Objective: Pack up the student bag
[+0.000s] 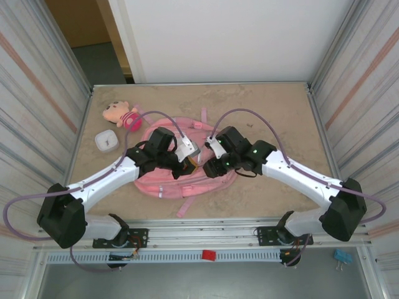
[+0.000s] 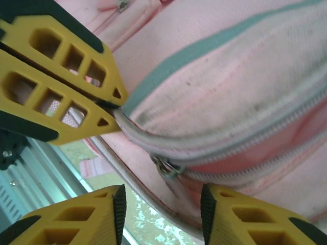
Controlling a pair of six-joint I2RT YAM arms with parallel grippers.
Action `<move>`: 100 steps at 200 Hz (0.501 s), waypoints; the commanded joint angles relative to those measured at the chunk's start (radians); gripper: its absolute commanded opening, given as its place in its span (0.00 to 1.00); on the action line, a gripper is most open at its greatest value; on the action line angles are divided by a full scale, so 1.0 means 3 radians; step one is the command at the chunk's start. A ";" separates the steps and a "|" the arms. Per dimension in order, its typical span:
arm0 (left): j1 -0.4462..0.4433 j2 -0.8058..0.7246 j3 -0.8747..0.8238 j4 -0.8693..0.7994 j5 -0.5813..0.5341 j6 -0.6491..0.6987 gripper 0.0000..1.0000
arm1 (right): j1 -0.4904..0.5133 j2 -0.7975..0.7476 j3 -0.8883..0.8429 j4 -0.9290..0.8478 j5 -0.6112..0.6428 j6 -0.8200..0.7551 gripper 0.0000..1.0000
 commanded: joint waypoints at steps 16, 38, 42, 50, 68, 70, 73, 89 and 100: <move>0.0022 -0.0175 0.0018 -0.0027 0.0243 -0.0042 0.00 | 0.0168 0.0237 0.0284 -0.0053 0.0462 -0.0290 0.45; 0.0023 -0.0203 0.0011 -0.0013 0.0195 -0.0046 0.00 | 0.0276 0.0363 0.0393 -0.0192 0.0585 -0.0360 0.44; 0.0023 -0.0205 0.0012 -0.0014 0.0178 -0.0054 0.00 | 0.0292 0.0386 0.0409 -0.0220 0.0589 -0.0362 0.43; 0.0027 -0.0201 0.0012 -0.0008 0.0122 -0.0066 0.00 | 0.0329 0.0413 0.0433 -0.0291 0.0635 -0.0353 0.42; 0.0040 -0.0195 0.0012 -0.0009 0.0060 -0.0091 0.00 | 0.0422 0.0442 0.0477 -0.0451 0.0834 -0.0287 0.33; 0.0042 -0.0198 0.0012 -0.0008 0.0061 -0.0094 0.00 | 0.0430 0.0442 0.0479 -0.0467 0.0856 -0.0275 0.32; 0.0047 -0.0196 0.0010 -0.0008 0.0057 -0.0095 0.00 | 0.0436 0.0438 0.0480 -0.0489 0.0879 -0.0262 0.31; 0.0058 -0.0197 -0.0004 0.0001 0.0065 -0.0102 0.00 | 0.0434 0.0390 0.0459 -0.0569 0.0953 -0.0182 0.21; 0.0069 -0.0205 -0.0008 -0.0013 0.0058 -0.0096 0.00 | 0.0402 0.0335 0.0440 -0.0595 0.0919 -0.0144 0.16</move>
